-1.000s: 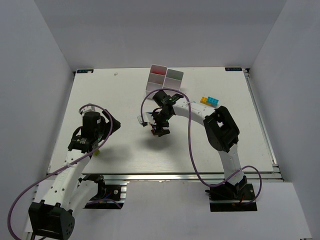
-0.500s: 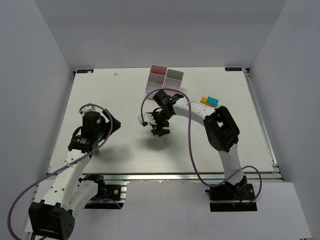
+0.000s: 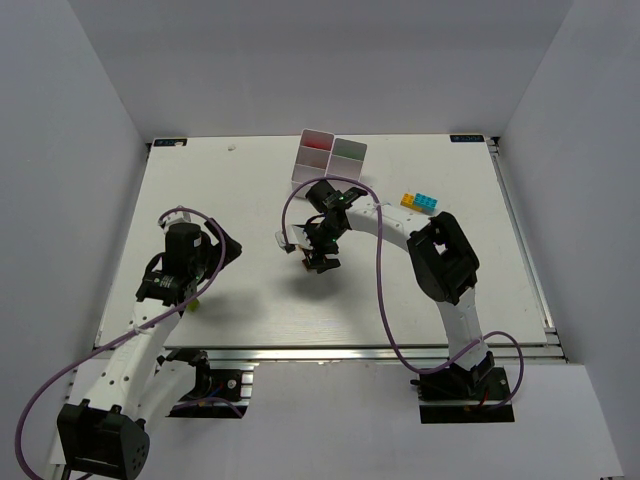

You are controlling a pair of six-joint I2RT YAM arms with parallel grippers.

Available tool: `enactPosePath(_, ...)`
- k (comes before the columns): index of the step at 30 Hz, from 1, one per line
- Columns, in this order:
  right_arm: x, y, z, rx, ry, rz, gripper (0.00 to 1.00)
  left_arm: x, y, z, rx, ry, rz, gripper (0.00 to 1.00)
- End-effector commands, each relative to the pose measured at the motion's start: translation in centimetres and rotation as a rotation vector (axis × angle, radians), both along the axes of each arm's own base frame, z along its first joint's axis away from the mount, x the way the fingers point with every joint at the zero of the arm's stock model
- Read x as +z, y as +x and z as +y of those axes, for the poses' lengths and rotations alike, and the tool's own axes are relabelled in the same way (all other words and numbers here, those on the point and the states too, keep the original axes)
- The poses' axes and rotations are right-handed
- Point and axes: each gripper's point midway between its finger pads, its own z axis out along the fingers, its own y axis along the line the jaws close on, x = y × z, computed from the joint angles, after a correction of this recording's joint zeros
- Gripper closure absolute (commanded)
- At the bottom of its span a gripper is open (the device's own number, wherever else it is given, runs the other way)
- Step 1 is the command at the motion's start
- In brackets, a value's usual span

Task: Sort the legos into containers by color

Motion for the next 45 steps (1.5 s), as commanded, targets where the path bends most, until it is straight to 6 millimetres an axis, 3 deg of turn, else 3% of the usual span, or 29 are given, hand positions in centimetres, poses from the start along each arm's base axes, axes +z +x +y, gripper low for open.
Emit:
enactPosePath(1,1.4,-0.2,-0.2,0.009,0.018,-0.007,0.19,0.7,0.5,-0.1,-0.008,0.001,-0.028,0.02)
enactPosePath(27,0.2,0.2,-0.2,0.015,0.009,-0.011,0.21,0.5,0.7,-0.2,-0.017,0.006,-0.021,0.02)
enactPosePath(39,-1.8,1.0,0.1,0.002,-0.031,0.014,0.23,0.2,0.7,-0.1,-0.011,0.010,-0.012,0.02)
enactPosePath(45,-3.8,0.7,-1.2,0.011,-0.096,0.019,0.34,0.5,0.9,-0.1,-0.011,0.012,-0.012,0.02)
